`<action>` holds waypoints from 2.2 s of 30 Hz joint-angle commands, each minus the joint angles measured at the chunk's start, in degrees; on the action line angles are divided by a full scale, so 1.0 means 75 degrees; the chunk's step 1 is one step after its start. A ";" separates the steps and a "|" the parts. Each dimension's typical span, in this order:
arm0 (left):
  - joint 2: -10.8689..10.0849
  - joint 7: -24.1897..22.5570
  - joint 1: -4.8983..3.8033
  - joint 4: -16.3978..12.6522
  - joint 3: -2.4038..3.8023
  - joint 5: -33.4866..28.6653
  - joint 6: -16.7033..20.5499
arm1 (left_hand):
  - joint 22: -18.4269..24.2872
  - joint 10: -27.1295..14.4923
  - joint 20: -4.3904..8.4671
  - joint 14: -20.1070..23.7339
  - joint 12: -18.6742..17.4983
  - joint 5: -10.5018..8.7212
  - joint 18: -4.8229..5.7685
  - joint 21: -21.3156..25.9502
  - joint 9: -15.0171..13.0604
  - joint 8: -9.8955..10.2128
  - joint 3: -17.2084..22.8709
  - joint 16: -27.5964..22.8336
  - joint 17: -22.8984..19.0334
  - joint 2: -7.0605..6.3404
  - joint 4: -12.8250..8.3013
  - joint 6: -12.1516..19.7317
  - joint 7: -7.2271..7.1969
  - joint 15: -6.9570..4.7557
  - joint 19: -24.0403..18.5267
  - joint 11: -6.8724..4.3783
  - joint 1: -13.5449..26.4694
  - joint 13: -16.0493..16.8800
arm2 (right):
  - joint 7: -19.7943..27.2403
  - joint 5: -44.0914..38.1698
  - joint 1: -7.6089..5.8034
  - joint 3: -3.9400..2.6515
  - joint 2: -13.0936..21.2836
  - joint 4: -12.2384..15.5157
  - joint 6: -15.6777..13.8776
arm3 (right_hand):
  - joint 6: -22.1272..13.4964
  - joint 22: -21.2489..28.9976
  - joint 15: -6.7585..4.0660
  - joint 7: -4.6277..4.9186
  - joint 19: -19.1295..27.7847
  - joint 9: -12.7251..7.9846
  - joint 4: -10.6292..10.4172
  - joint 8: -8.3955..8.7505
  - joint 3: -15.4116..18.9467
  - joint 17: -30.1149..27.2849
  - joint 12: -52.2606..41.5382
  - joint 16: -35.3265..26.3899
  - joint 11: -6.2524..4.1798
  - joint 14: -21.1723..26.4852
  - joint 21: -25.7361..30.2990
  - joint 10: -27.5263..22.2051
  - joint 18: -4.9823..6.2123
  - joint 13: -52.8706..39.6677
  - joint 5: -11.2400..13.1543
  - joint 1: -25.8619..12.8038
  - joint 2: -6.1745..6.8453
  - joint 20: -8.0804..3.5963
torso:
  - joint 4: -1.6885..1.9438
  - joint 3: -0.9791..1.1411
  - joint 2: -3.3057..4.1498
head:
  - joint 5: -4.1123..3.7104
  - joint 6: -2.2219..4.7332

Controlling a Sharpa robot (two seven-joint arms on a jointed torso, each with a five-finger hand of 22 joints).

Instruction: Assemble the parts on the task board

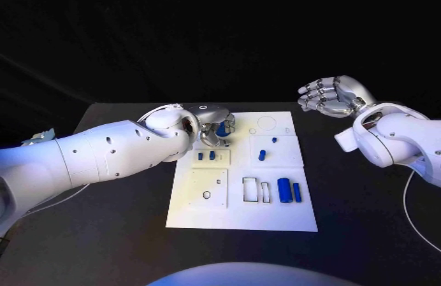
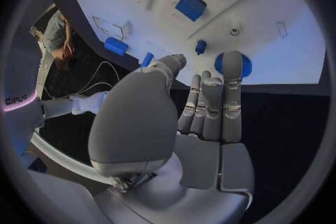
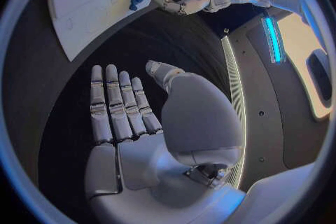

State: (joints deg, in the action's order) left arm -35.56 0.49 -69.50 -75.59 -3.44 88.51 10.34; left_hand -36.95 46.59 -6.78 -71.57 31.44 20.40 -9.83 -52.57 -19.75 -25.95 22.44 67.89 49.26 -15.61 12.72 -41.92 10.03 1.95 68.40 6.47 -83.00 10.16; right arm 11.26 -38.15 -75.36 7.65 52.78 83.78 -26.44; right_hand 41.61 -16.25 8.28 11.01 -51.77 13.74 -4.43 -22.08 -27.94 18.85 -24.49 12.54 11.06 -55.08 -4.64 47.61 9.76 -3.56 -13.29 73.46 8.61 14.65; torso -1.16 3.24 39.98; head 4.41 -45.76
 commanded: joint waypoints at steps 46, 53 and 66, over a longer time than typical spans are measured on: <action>0.0449 0.0162 0.0082 0.0618 -0.0004 0.0304 -0.1142 | -0.1811 0.1003 -0.0017 -0.0608 -0.0769 -0.0254 0.0271 -0.1566 0.0293 0.0399 0.0757 0.0831 0.0330 0.0271 -0.0227 -0.0897 -0.0109 -0.0094 0.0569 -0.0080 -0.0478 -0.0607 | 0.0087 -0.0202 0.0014 -0.0004 0.0016 0.0104 0.0043 | 0.0047 0.0039 0.0066 0.0467 0.0011 -0.0037 0.0003 0.0100 -0.0027 -0.0041 0.0131 -0.0083 0.0024 0.0016 0.0055 0.0043 0.0072 0.0001 -0.0011 -0.0053 -0.0005 0.0047 | 0.0003 0.0005 -0.0007 | -0.0091 -0.0061; 0.0487 0.0164 0.0085 0.0697 -0.0004 0.0303 -0.1101 | -0.2261 0.1337 0.0002 -0.0737 -0.0867 -0.0753 0.0334 -0.1941 0.0311 0.0452 0.1199 0.1010 0.0446 0.0420 -0.0520 -0.1110 -0.0132 -0.0137 0.0682 -0.0129 -0.0506 -0.0651 | 0.0092 -0.0200 0.0013 -0.0004 0.0012 0.0108 0.0044 | 0.0053 0.0046 0.0070 0.0473 0.0014 -0.0042 -0.0001 0.0111 -0.0023 -0.0049 0.0146 -0.0093 0.0028 0.0019 0.0058 0.0046 0.0071 0.0000 -0.0017 -0.0063 -0.0008 0.0051 | 0.0008 0.0004 -0.0003 | -0.0105 -0.0066; 0.0536 0.0035 0.0116 0.0760 -0.0007 0.0251 -0.0869 | -0.2781 0.1868 0.0083 -0.0893 -0.0947 -0.1048 0.0415 -0.2353 0.0273 0.0460 0.1577 0.1123 0.0475 0.0462 -0.0929 -0.1523 -0.0209 -0.0230 0.0856 -0.0244 -0.0307 -0.0582 | 0.0098 -0.0140 0.0013 -0.0004 0.0009 0.0151 0.0035 | 0.0097 0.0080 0.0080 0.0476 0.0041 -0.0056 -0.0048 0.0144 -0.0028 -0.0079 0.0196 -0.0127 0.0032 0.0018 0.0077 0.0084 0.0068 -0.0005 -0.0033 -0.0113 -0.0077 0.0064 | 0.0002 0.0009 -0.0011 | -0.0096 -0.0089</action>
State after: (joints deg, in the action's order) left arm -31.63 1.12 -68.95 -70.01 -3.28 90.33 3.92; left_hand -57.75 60.24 -6.05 -77.92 24.57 12.77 -7.06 -69.91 -17.61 -22.61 34.17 76.06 52.85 -12.10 5.91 -53.06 8.48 0.11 74.43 4.71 -85.72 5.82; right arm 11.49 -39.16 -75.27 7.64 52.87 84.82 -26.45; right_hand 41.99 -15.72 8.49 11.03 -51.54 13.39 -4.60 -21.26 -28.08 18.34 -23.37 11.93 11.27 -54.86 -4.42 47.81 9.76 -3.57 -13.30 72.98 8.14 14.87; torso -1.15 3.31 39.92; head 3.68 -46.40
